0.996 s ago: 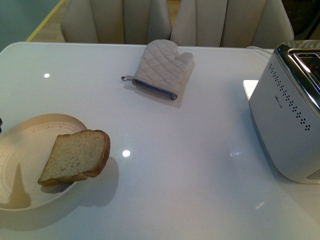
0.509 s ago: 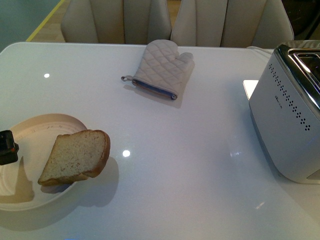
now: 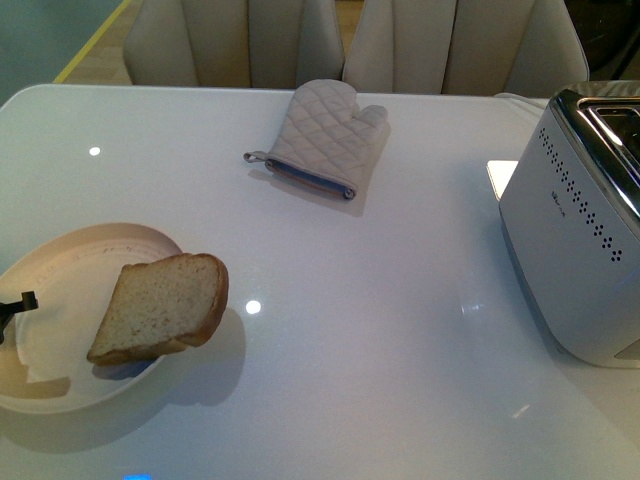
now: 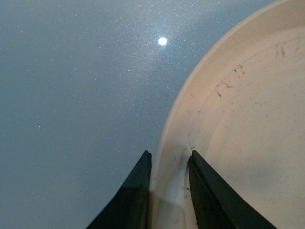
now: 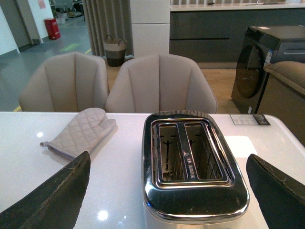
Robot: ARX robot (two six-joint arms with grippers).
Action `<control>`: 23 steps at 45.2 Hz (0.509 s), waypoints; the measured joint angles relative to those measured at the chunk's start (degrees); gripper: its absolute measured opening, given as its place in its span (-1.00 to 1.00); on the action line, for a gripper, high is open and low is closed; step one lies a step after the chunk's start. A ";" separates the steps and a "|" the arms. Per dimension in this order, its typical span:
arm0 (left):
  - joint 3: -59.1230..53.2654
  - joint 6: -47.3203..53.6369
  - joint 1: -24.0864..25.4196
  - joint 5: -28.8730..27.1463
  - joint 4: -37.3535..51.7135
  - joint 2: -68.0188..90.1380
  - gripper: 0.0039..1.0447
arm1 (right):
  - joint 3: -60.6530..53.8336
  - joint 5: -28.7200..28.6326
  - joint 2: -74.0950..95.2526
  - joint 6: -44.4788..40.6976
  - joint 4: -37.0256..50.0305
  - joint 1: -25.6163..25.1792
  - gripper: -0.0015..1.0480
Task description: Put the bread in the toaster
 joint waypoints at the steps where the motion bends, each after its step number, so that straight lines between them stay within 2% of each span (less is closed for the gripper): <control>1: 0.00 0.00 -0.02 0.04 0.07 -0.02 -0.70 | 0.00 0.00 0.00 0.00 0.00 0.00 0.83; 7: -0.22 -0.81 -1.11 1.16 0.44 -0.26 -0.90 | 0.00 0.00 0.00 0.00 0.00 0.00 0.83; 23: -2.08 -4.31 -9.42 -0.44 0.66 -1.25 -0.91 | 0.00 0.00 0.00 0.00 0.00 0.00 0.83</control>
